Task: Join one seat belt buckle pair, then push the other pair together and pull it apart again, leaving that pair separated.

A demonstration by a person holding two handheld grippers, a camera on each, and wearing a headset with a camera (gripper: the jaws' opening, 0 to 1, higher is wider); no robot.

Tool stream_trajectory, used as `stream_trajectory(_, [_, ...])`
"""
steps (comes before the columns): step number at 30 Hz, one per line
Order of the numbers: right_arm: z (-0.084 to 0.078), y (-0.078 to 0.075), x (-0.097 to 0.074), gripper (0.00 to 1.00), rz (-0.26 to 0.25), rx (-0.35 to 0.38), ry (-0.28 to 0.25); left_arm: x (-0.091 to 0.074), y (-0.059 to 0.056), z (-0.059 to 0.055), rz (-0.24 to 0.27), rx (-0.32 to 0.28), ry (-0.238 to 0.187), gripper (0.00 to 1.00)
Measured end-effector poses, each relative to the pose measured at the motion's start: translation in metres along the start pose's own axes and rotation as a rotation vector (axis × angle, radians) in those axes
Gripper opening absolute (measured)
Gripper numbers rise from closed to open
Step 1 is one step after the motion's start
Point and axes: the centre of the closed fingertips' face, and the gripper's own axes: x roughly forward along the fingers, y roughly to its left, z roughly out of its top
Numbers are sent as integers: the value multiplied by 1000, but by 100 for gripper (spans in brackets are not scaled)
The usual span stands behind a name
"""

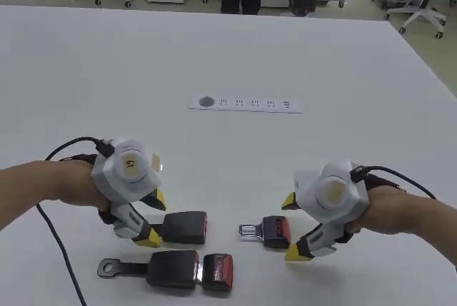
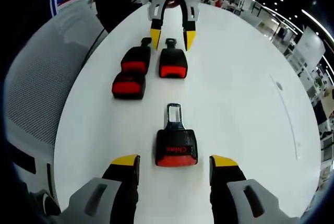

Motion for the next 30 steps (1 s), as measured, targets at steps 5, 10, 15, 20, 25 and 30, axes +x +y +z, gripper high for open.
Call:
stream_trajectory(5, [-3, -2, -3, 56, -10, 11, -2, -8, 0, -9, 15, -45, -29, 45])
stream_trajectory(10, [-5, 0, -5, 61, -23, 25, -12, -15, -5, -12, 31, -77, -55, 47])
stream_trajectory(15, [-7, 4, -11, 63, -44, 38, -26, -19, -6, -21, 46, -107, -77, 50])
stream_trajectory(20, [-6, 6, -16, 67, -68, 67, -55, -27, -12, -23, 65, -139, -105, 52])
stream_trajectory(25, [-7, 11, -19, 70, -85, 101, -80, -30, -12, -30, 99, -165, -147, 53])
stream_trajectory(30, [-6, 17, -22, 74, -106, 141, -109, -35, -16, -37, 125, -204, -189, 55])
